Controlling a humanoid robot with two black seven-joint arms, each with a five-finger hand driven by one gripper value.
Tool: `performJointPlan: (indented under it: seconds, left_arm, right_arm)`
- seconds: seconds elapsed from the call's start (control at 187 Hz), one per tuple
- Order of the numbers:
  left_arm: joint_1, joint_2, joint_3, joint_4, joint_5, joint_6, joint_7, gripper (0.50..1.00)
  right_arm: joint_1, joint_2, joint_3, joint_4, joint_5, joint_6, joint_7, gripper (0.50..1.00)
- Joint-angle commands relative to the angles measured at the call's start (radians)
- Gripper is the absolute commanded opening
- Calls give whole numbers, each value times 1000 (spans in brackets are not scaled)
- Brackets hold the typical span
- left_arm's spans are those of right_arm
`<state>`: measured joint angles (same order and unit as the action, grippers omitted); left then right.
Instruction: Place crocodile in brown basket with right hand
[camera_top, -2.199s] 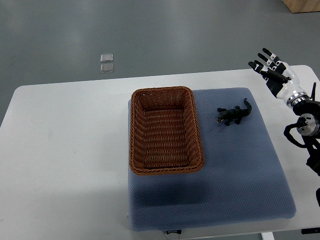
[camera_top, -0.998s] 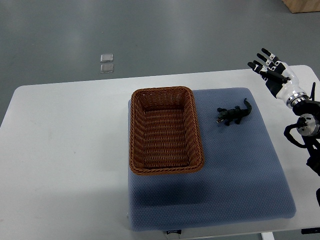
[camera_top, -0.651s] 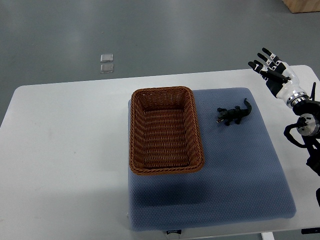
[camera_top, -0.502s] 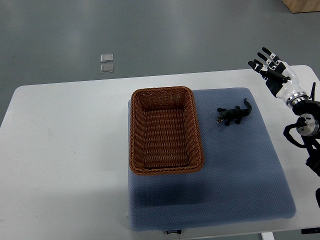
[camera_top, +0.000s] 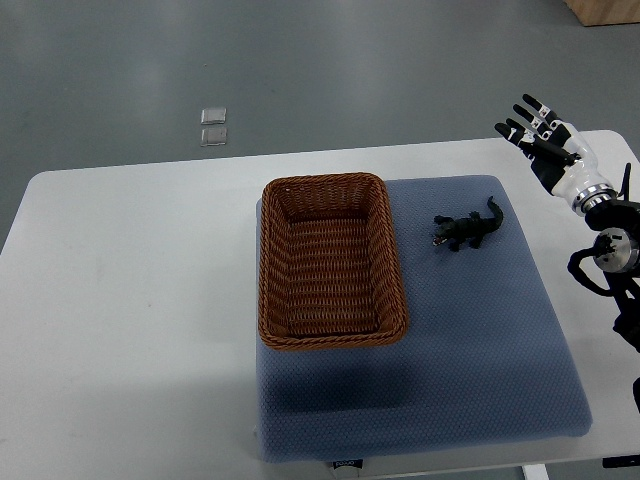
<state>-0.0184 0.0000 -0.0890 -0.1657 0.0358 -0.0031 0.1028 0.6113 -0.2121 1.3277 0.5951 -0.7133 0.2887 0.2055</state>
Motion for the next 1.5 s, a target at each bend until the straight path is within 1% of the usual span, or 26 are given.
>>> performJointPlan:
  seconds: [0.0, 0.251, 0.368, 0.528, 0.688, 0.774, 0.902, 1.019, 1.11, 1.281, 1.494]
  left_arm:
    - [0, 0, 0, 0, -1, 0, 0, 1000]
    - [0, 0, 0, 0, -1, 0, 0, 1000]
    - [0, 0, 0, 0, 1, 0, 0, 1000]
    - [0, 0, 0, 0, -1, 0, 0, 1000]
    - [0, 0, 0, 0, -1, 0, 0, 1000]
    - [0, 0, 0, 0, -1, 0, 0, 1000]
    - [0, 0, 0, 0, -1, 0, 0, 1000]
    - [0, 0, 0, 0, -1, 0, 0, 1000]
    - [0, 0, 0, 0, -1, 0, 0, 1000]
    - [0, 0, 0, 0, -1, 0, 0, 1000]
    - [0, 0, 0, 0, 1, 0, 0, 1000]
  right_arm:
    - [1, -3, -1, 5, -9, 1, 0, 930]
    - [11, -32, -28, 17, -58, 10, 0, 930]
    - [22, -41, -28, 28, -153, 10, 2, 930]
    - [27, -63, -65, 78, -302, 10, 3, 928]
    - [30, -144, -212, 143, -439, 7, 20, 928]
    - [59, -184, -301, 172, -492, 7, 25, 928]
    - [103, -279, -481, 218, -581, 3, 69, 928]
    - [145, -328, -599, 244, -638, -6, 78, 926]
    - [173, -359, -685, 249, -689, -46, 89, 926]
    - [225, -369, -855, 249, -779, -137, 114, 926]
    - [268, -369, -1015, 249, -796, -201, 114, 926]
